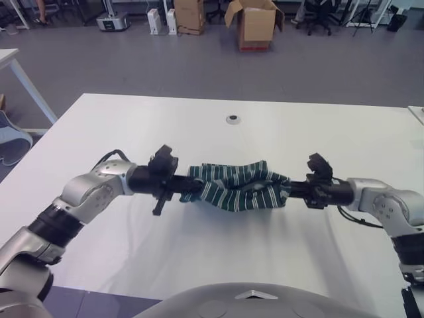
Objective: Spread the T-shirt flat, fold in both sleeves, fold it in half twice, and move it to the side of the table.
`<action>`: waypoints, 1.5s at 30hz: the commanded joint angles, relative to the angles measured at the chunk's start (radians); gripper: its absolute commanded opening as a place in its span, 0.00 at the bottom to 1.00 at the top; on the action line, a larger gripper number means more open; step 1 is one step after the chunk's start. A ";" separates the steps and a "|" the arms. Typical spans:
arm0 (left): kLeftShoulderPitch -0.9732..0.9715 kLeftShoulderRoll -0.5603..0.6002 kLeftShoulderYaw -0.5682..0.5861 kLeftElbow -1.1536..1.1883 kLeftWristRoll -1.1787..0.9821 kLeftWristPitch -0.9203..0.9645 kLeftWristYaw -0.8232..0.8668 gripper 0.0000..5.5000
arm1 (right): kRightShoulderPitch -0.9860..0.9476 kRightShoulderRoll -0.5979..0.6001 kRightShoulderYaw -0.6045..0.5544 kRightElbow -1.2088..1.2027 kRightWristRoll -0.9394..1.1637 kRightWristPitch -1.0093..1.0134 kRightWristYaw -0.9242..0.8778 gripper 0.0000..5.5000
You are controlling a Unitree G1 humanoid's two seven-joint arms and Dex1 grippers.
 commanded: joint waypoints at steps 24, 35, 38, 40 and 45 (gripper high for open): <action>-0.167 -0.596 0.387 0.621 0.751 -0.349 0.502 0.31 | -0.453 0.346 -0.346 0.749 -0.256 -0.184 -0.470 0.33; -0.226 -0.598 0.203 1.145 1.054 -0.530 0.437 0.31 | -0.334 0.374 -0.456 0.499 -0.173 -0.165 -0.537 0.33; -0.201 -0.488 0.332 1.260 1.008 -0.471 0.690 0.31 | -0.296 0.376 -0.486 0.462 -0.155 -0.163 -0.566 0.33; -0.152 -0.405 0.442 1.288 0.955 -0.461 0.804 0.31 | -0.261 0.384 -0.511 0.439 -0.143 -0.170 -0.595 0.33; -0.137 -0.331 0.656 1.258 0.835 -0.589 0.798 0.31 | -0.148 0.464 -0.529 0.295 -0.122 -0.195 -0.679 0.33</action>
